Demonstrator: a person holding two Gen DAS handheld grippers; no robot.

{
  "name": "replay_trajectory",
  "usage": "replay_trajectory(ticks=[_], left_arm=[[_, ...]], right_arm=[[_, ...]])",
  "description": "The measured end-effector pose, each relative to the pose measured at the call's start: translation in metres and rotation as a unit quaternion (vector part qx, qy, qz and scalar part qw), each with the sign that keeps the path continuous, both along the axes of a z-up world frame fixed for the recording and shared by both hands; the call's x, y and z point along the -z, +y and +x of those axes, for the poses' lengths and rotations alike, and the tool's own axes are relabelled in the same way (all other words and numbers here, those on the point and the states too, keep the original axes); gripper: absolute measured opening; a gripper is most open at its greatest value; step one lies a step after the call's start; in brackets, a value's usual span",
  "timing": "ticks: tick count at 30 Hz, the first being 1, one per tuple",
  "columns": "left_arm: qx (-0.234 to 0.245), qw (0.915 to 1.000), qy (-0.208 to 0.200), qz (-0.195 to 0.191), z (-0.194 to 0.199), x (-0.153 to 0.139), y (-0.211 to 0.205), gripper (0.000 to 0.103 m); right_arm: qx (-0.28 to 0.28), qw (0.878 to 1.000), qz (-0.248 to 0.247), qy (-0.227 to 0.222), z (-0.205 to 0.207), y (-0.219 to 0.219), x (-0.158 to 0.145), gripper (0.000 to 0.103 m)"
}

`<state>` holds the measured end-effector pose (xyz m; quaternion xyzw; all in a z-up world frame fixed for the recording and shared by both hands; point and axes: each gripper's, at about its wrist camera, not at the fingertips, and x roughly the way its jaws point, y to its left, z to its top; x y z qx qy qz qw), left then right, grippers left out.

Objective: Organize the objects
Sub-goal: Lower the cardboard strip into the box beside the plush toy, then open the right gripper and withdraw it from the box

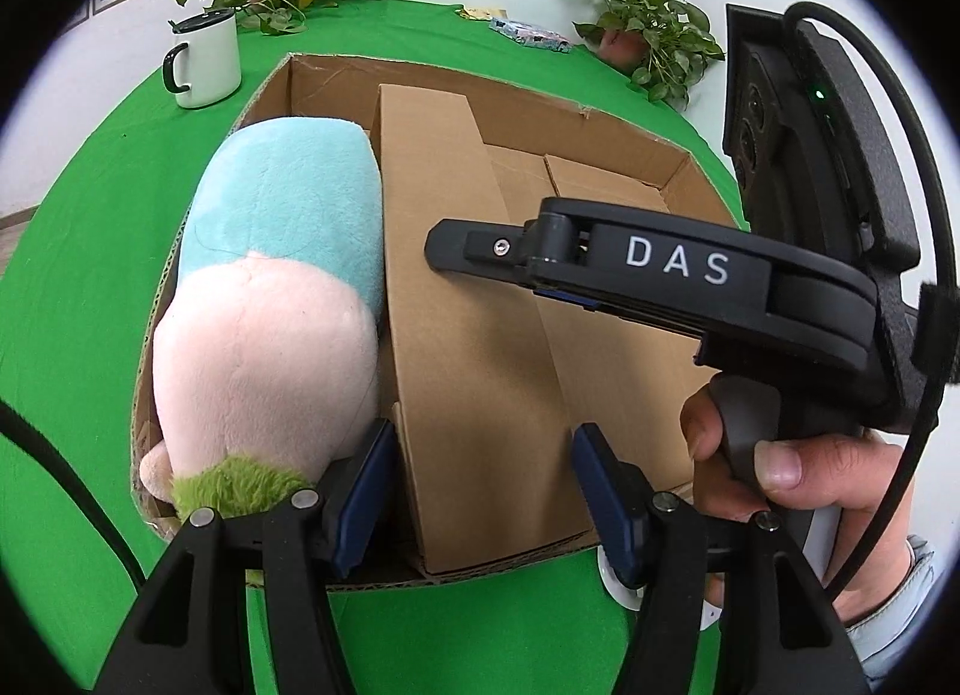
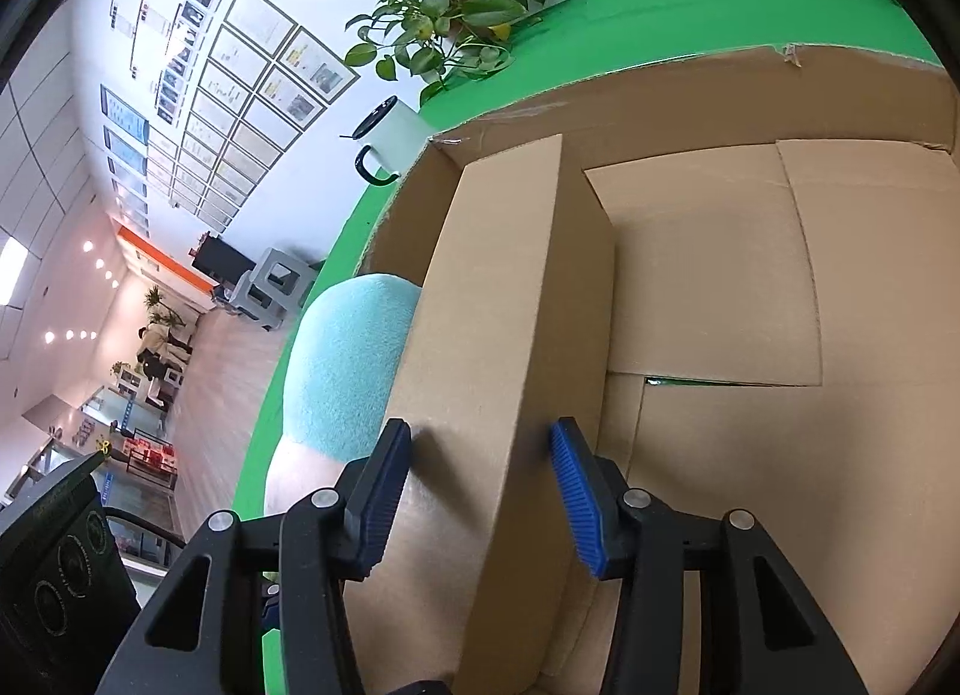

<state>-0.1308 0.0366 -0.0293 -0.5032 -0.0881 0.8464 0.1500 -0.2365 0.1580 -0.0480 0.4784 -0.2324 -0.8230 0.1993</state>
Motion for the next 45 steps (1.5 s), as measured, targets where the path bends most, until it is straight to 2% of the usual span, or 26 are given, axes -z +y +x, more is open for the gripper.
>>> replay_trajectory(ticks=[8,19,23,25,26,27,28,29,30,31,34,35,37,39,42,45], left_arm=[[0.003,0.9994,0.023,-0.024,0.012,-0.006,0.005,0.061],[-0.003,0.9996,0.018,-0.022,0.01,-0.004,-0.003,0.061],[-0.002,0.9989,0.036,-0.029,0.017,-0.007,-0.004,0.061],[-0.002,0.9971,0.062,-0.043,0.025,-0.013,-0.004,0.061],[-0.004,0.9958,0.076,-0.05,0.031,-0.017,-0.006,0.061],[-0.013,0.9936,0.096,-0.06,0.038,-0.023,-0.009,0.061],[-0.022,0.9905,0.118,-0.067,0.046,-0.029,-0.011,0.061],[-0.032,0.9848,0.154,-0.073,0.061,-0.039,-0.014,0.065],[-0.041,0.9797,0.181,-0.076,0.07,-0.045,-0.016,0.07],[-0.053,0.9715,0.217,-0.078,0.082,-0.052,-0.02,0.081],[-0.086,0.9454,0.303,-0.085,0.119,-0.066,-0.025,0.084],[-0.09,0.9377,0.323,-0.09,0.132,-0.07,-0.023,0.084],[-0.086,0.9352,0.332,-0.087,0.143,-0.075,-0.019,0.084],[-0.084,0.9377,0.327,-0.079,0.149,-0.078,-0.015,0.084],[-0.076,0.9377,0.329,-0.083,0.158,-0.079,-0.007,0.084],[-0.072,0.9336,0.335,-0.104,0.162,-0.078,0.003,0.084]], right_arm=[[-0.001,1.0,0.006,0.007,0.008,-0.003,-0.002,0.049],[-0.004,1.0,0.002,-0.012,0.023,0.001,0.0,0.049],[-0.006,1.0,0.018,-0.003,0.029,-0.003,-0.003,0.05],[0.0,0.998,0.061,0.017,0.04,-0.005,-0.013,0.056],[0.01,0.995,0.091,0.036,0.052,-0.006,-0.02,0.067],[0.02,0.992,0.113,0.056,0.065,-0.005,-0.028,0.086],[0.026,0.99,0.123,0.067,0.075,-0.003,-0.033,0.094],[0.044,0.985,0.142,0.091,0.093,0.0,-0.042,0.103],[0.063,0.979,0.157,0.116,0.113,0.005,-0.051,0.102],[0.081,0.972,0.172,0.141,0.135,0.009,-0.06,0.102],[0.117,0.953,0.213,0.18,0.184,0.016,-0.074,0.102],[0.132,0.94,0.242,0.199,0.208,0.015,-0.078,0.102],[0.144,0.927,0.271,0.216,0.234,0.012,-0.081,0.102],[0.163,0.915,0.298,0.22,0.26,0.011,-0.083,0.102],[0.178,0.913,0.302,0.209,0.29,0.013,-0.079,0.102],[0.185,0.914,0.298,0.204,0.306,0.014,-0.075,0.102]])
